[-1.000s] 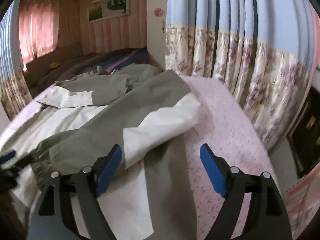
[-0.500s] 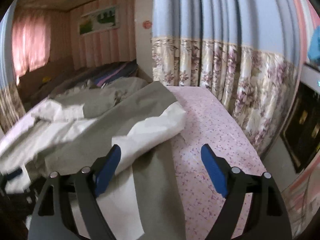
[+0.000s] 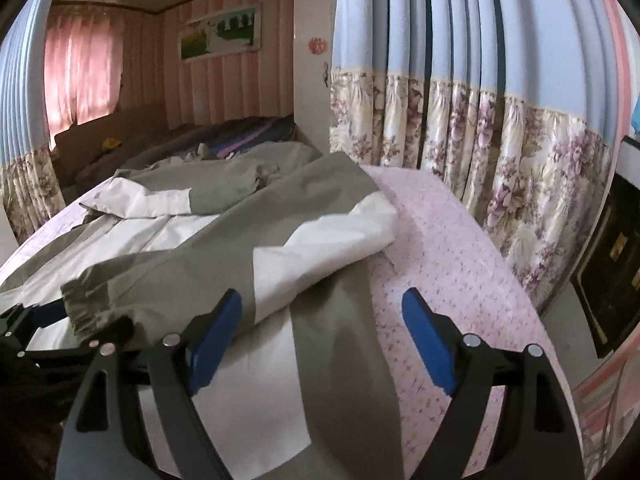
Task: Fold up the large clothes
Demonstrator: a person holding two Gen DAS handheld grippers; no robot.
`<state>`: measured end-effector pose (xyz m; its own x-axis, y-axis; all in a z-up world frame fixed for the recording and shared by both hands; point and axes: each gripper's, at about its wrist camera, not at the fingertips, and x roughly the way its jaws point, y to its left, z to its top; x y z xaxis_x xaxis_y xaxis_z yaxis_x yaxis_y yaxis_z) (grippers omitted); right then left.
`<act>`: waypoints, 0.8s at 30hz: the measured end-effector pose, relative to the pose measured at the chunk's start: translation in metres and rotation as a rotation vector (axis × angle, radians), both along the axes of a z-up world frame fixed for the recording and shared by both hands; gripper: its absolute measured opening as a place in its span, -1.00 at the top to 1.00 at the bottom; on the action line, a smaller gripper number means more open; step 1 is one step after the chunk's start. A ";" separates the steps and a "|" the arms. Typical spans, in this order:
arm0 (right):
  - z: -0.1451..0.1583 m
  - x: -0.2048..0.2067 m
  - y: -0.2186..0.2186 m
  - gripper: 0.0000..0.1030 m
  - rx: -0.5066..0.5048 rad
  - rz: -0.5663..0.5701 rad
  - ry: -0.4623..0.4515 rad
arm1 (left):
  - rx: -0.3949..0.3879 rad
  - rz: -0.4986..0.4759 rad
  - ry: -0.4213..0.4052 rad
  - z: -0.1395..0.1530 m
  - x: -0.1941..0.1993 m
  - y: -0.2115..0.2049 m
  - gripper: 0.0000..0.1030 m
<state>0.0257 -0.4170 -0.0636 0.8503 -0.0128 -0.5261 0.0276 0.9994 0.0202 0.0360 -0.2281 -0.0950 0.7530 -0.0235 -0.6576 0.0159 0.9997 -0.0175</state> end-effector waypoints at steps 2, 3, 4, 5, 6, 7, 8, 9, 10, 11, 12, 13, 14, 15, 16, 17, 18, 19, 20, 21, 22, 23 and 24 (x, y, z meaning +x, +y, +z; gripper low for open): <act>0.001 0.000 0.001 -0.60 0.002 -0.004 0.004 | -0.027 -0.029 0.034 -0.003 0.002 -0.001 0.07; 0.003 0.000 0.001 -0.60 -0.001 -0.002 -0.001 | -0.025 -0.022 0.035 -0.003 0.003 -0.001 0.13; 0.005 0.000 0.001 -0.60 -0.003 -0.003 -0.008 | -0.021 -0.020 0.032 -0.003 0.003 -0.001 0.38; 0.010 0.000 0.000 -0.60 -0.003 -0.010 -0.027 | -0.017 -0.018 0.031 -0.001 0.003 0.000 0.54; 0.012 0.000 0.000 -0.60 -0.004 -0.014 -0.035 | -0.020 -0.015 0.029 0.002 0.003 0.003 0.59; 0.015 0.001 0.001 -0.60 -0.004 -0.016 -0.042 | -0.017 -0.014 0.023 0.005 0.003 0.004 0.68; 0.017 0.001 0.001 -0.60 -0.001 -0.017 -0.045 | 0.000 -0.014 0.007 0.011 0.002 0.005 0.75; 0.018 0.000 0.002 -0.60 -0.002 -0.015 -0.047 | 0.010 -0.014 -0.006 0.016 0.001 0.005 0.76; 0.019 -0.001 0.003 -0.60 -0.003 -0.014 -0.051 | 0.019 -0.016 -0.020 0.022 0.000 0.006 0.78; 0.021 -0.001 0.003 -0.61 0.000 -0.015 -0.054 | 0.023 -0.019 -0.026 0.025 0.000 0.006 0.80; 0.022 -0.002 0.003 -0.61 0.007 -0.008 -0.056 | 0.028 -0.027 -0.033 0.030 0.001 0.007 0.80; 0.022 -0.003 0.003 -0.61 0.021 0.003 -0.049 | 0.030 -0.034 -0.036 0.033 0.002 0.008 0.81; 0.023 -0.004 0.000 -0.61 0.033 -0.002 -0.039 | 0.039 -0.042 -0.037 0.038 0.004 0.011 0.81; 0.023 -0.005 -0.002 -0.61 0.043 -0.005 -0.035 | 0.051 -0.047 -0.039 0.041 0.006 0.013 0.81; 0.024 -0.007 -0.005 -0.62 0.048 -0.006 -0.034 | 0.063 -0.058 -0.041 0.045 0.008 0.016 0.81; 0.025 -0.010 -0.009 -0.67 0.053 -0.017 -0.035 | 0.079 -0.066 -0.049 0.049 0.010 0.020 0.81; 0.025 -0.012 -0.015 -0.74 0.069 -0.033 -0.035 | 0.087 -0.066 -0.050 0.052 0.015 0.024 0.81; 0.025 -0.011 -0.022 -0.76 0.099 -0.037 -0.020 | 0.084 -0.067 -0.043 0.054 0.020 0.029 0.81; 0.024 -0.008 -0.027 -0.76 0.129 -0.036 0.005 | 0.074 -0.079 -0.027 0.059 0.027 0.038 0.81; 0.023 -0.002 -0.034 -0.77 0.180 -0.038 0.046 | 0.073 -0.094 -0.026 0.062 0.031 0.046 0.81; 0.023 0.004 -0.040 -0.76 0.216 -0.034 0.083 | 0.079 -0.103 -0.030 0.066 0.035 0.053 0.82; 0.025 0.006 -0.042 -0.77 0.215 -0.030 0.080 | 0.084 -0.116 -0.029 0.070 0.041 0.063 0.82; 0.028 0.007 -0.045 -0.77 0.203 -0.043 0.066 | 0.078 -0.122 -0.025 0.073 0.045 0.071 0.82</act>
